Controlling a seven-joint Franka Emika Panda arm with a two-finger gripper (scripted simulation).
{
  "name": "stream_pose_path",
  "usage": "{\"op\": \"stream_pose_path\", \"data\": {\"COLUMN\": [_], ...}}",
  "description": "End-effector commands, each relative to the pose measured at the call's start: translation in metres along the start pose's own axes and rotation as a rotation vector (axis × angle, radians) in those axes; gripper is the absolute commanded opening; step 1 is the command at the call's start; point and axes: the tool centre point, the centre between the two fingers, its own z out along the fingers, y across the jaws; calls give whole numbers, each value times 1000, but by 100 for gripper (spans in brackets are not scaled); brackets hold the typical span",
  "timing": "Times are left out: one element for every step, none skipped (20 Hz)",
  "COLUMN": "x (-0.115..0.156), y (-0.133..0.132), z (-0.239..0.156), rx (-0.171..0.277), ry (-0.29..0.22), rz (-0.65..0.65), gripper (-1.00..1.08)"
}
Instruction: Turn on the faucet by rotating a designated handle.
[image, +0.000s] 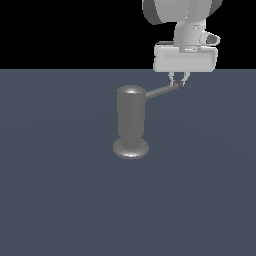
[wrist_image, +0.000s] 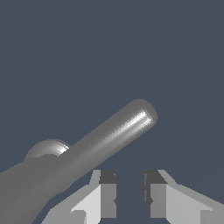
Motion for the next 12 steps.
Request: {"op": "stream_pose_path", "data": {"x": [4,7,9,11,14,16,18,20,22,25,27,27], "y": [6,6,6,6,6,6,6,6,6,6,6,6], "z": [14,15,15,15,15,16,16,16,17,17,17,17], "rx": [-2,-2,-2,-2,-2,-2,-2,-2,-2,-2,-2,-2], "ry": [-14,-15,-15,-16,-16,-17,-17,-17,-18,-18,-19,-19], "rz": [11,12,12,13,14,14,15,15,16,17,17,17], "gripper": [-100,-100,-100,-100,-100,-100,-100,-100,-100,-100,-100,-100]}}
